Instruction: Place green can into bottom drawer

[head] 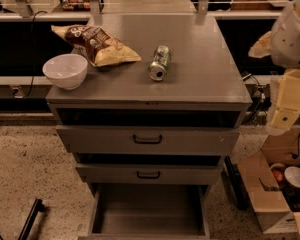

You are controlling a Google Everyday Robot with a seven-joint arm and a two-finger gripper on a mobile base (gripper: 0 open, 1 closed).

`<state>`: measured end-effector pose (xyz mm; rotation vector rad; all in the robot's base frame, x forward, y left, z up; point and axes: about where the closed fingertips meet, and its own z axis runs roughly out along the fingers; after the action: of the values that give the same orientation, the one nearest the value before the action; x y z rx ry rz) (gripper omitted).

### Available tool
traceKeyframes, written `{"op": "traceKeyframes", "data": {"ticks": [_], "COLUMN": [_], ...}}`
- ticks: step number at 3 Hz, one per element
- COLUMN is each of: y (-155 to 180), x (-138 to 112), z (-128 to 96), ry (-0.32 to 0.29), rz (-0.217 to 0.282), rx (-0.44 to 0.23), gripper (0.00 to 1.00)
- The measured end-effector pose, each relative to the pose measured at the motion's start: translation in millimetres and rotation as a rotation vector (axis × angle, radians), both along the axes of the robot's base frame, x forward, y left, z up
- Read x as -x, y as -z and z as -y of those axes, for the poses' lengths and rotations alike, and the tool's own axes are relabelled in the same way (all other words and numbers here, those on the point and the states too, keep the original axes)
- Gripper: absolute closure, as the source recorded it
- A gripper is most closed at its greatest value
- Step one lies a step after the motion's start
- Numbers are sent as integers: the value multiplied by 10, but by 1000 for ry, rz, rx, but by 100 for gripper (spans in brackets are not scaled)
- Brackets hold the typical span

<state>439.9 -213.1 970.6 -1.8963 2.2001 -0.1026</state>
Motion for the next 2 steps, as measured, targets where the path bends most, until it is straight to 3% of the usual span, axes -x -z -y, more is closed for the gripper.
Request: {"op": "traceKeyframes", "data": {"ticks": [1, 2], "y": [450, 828], "x": [-385, -655], "z": [-414, -848], "ry": [-295, -583], "rz": [-99, -110], "rx": [150, 229], "gripper": [0, 0]}}
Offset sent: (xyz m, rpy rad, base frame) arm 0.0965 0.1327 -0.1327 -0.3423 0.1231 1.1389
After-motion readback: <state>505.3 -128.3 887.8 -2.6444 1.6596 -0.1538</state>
